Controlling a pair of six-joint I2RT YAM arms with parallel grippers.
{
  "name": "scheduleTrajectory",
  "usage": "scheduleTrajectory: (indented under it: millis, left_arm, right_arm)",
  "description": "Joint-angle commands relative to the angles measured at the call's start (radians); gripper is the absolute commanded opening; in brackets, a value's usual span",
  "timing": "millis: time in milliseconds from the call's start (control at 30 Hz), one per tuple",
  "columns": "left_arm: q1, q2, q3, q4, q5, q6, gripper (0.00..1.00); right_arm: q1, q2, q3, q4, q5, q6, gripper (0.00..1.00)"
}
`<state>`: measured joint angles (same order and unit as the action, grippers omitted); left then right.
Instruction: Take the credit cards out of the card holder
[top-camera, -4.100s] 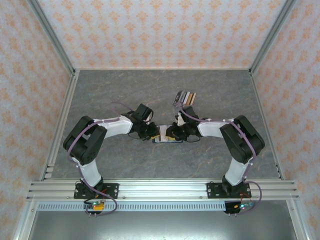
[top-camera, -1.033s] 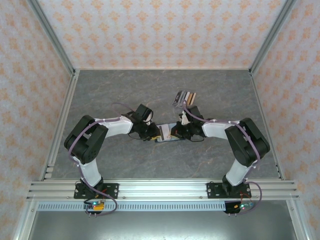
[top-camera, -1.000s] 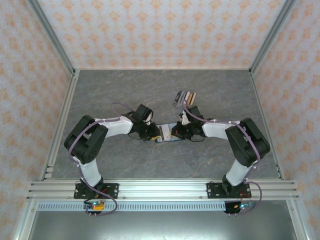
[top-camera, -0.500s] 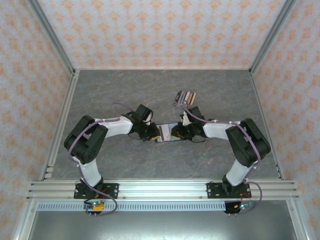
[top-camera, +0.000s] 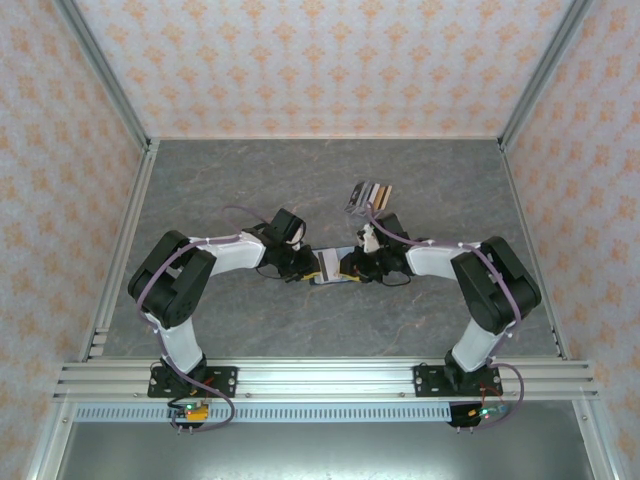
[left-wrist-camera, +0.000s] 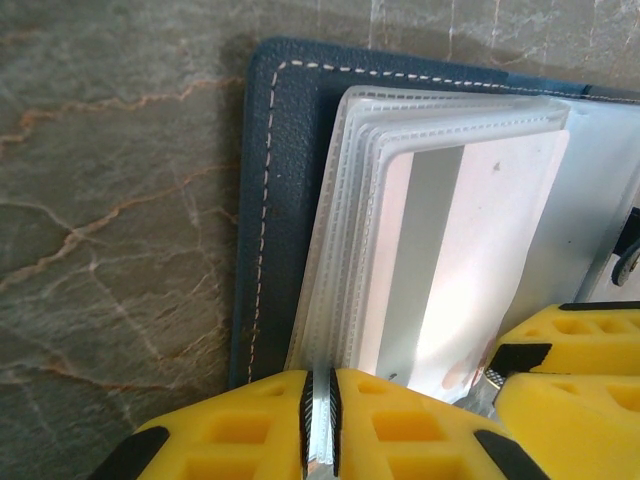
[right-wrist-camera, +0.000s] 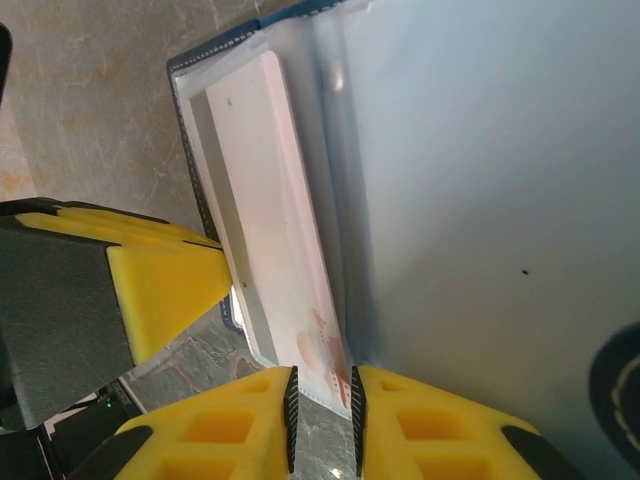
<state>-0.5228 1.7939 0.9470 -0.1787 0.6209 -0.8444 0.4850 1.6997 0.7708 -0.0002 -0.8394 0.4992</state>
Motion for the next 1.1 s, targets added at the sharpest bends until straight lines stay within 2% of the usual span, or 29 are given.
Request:
scheduleTrajectory:
  millis: [0, 200, 467, 567, 1067]
  left_arm:
    - [0.006, 0.005, -0.004, -0.033, -0.015, 0.006, 0.16]
    - [0.006, 0.007, -0.005, -0.028, -0.012, 0.004, 0.16]
    - [0.005, 0.009, -0.01, -0.015, -0.003, -0.004, 0.16]
    - [0.005, 0.002, -0.013, -0.023, -0.015, -0.002, 0.16]
    - [0.029, -0.016, -0.032, -0.05, -0.035, 0.017, 0.17]
  right_arm:
    - [-0.003, 0.024, 0.021, -0.035, -0.01, -0.031, 0.24]
    - [0.004, 0.047, 0.039, -0.043, -0.01, -0.035, 0.23]
    - [0.015, 0.068, 0.059, -0.008, -0.041, -0.017, 0.11]
    - [0.015, 0.051, 0.052, -0.015, -0.014, -0.02, 0.04]
    - [-0.023, -0.027, 0.002, -0.095, 0.094, -0.072, 0.02]
